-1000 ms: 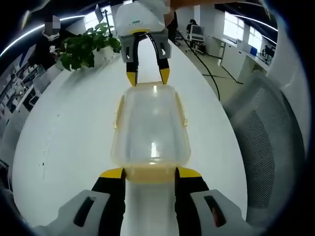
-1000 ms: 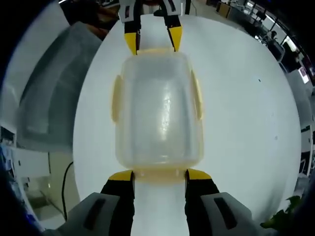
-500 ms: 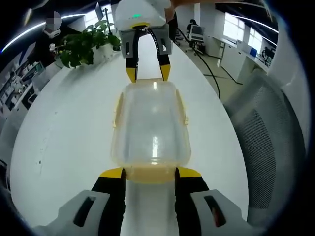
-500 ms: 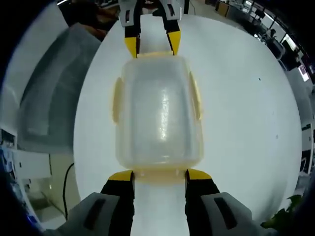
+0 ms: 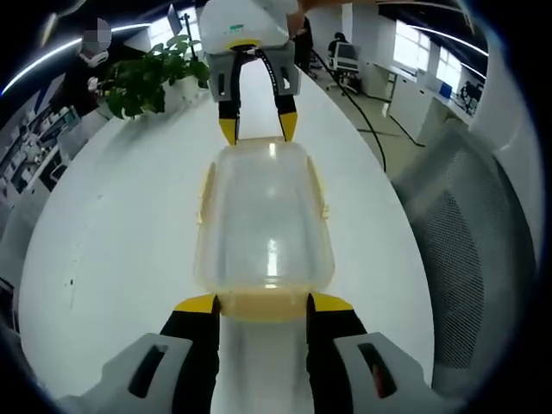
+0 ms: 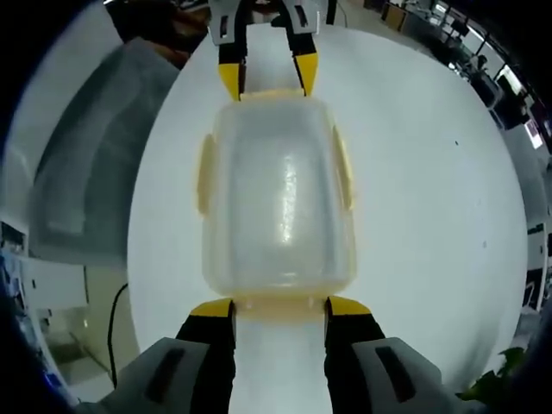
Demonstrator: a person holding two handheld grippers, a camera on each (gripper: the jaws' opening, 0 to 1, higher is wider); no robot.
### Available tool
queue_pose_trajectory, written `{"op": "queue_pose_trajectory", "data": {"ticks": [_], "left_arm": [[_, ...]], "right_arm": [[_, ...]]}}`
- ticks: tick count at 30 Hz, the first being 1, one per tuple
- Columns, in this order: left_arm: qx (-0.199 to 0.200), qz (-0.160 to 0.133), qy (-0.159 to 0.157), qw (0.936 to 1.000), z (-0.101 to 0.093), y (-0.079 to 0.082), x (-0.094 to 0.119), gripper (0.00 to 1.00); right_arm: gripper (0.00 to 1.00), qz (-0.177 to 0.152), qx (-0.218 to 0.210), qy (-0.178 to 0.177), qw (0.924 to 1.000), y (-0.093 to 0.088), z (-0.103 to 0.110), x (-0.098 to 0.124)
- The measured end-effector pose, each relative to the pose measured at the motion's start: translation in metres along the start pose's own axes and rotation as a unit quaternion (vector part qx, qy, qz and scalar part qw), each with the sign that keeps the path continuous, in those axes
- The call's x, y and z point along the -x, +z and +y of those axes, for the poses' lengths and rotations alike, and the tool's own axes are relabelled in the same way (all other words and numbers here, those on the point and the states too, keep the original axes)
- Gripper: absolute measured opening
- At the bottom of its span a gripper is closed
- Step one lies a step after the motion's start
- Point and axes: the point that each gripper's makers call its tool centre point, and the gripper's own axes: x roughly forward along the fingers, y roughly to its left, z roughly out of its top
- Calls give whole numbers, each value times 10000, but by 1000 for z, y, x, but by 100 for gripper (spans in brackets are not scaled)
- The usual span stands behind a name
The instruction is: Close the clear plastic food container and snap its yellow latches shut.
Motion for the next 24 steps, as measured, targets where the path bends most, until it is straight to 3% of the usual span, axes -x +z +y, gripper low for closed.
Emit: {"op": "queue_pose_trajectory", "data": {"ticks": [7,11,13,17,21,24], "left_arm": [[16,-15,10,10000,1,0,-1,38],[-78,-6,29,10000,1,-1,-1,39],[-225,1,74,9997,0,-3,-1,40],[84,-60,101,9999,-2,-4,6,44],[456,-128,228,9986,1,-7,16,44],[1099,-323,357,9928,4,-5,25,44]], "right_arm": [[39,17,26,-28,10000,-1,-1,-1],[38,231,71,-21,9997,-8,1,-3],[44,249,99,-90,9996,-10,0,-4],[45,289,55,-145,9995,-16,0,4],[44,-38,-484,-367,9981,-10,0,14],[42,-552,-1323,-583,9880,4,-2,24]]}}
